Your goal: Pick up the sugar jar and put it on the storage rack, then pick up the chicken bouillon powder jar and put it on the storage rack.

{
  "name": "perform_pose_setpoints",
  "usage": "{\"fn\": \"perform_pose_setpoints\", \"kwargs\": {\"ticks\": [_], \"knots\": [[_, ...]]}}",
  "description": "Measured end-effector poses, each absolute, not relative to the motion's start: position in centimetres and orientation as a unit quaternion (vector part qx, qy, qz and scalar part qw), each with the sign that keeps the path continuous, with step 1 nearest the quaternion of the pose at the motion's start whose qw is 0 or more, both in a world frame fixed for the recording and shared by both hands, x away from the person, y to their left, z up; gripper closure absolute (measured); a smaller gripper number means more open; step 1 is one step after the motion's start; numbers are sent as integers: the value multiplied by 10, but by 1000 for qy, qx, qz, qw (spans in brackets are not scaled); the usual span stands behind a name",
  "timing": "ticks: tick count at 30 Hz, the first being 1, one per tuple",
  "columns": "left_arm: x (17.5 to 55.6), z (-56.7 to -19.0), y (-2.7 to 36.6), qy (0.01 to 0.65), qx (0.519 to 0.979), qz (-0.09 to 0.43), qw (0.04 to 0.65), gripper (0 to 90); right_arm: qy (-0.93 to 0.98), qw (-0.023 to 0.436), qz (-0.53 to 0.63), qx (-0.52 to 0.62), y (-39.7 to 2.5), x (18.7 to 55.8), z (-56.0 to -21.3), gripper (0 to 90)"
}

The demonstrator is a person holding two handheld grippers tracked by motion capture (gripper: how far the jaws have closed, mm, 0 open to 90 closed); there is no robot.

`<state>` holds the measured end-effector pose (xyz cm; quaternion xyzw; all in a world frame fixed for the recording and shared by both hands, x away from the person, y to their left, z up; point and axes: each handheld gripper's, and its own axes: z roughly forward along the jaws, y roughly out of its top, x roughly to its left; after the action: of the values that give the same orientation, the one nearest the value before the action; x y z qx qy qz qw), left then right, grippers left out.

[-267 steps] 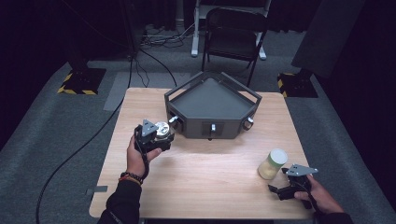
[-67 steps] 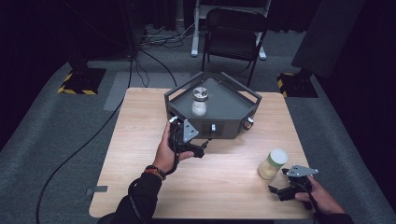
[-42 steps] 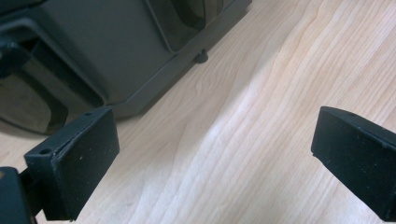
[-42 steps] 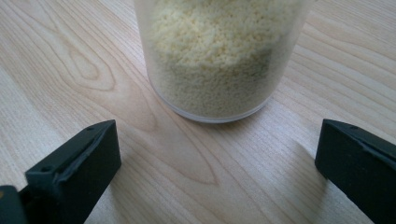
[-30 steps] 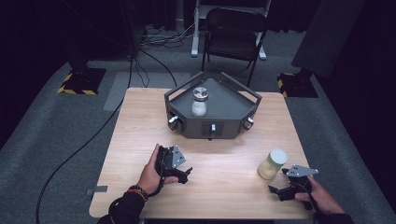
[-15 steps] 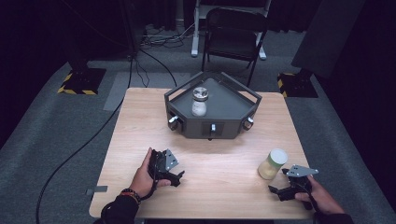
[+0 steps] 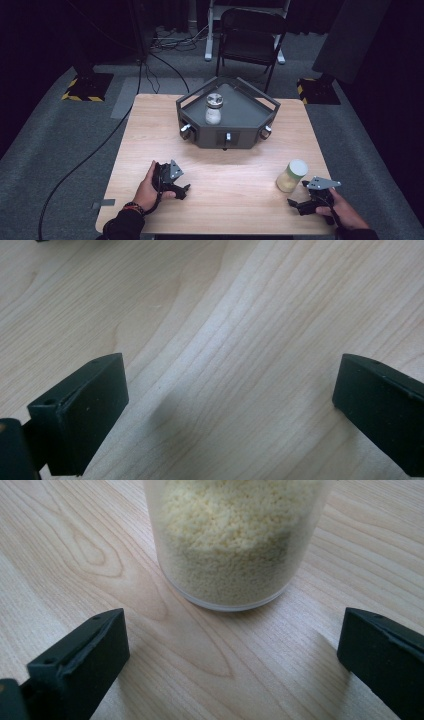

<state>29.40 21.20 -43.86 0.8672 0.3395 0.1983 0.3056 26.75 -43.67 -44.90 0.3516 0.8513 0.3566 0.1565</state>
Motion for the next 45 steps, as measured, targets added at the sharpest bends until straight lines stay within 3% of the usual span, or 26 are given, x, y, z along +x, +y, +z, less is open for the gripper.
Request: {"fn": "perform_pose_setpoints", "kwargs": {"ticks": [13,45], "knots": [[307,-448,239,377,849,148,338,1,851,156,357,352,-437,268,-449,0],[312,-448,243,373,851,146,341,0,851,155,356,353,-436,269,-449,0]]}}
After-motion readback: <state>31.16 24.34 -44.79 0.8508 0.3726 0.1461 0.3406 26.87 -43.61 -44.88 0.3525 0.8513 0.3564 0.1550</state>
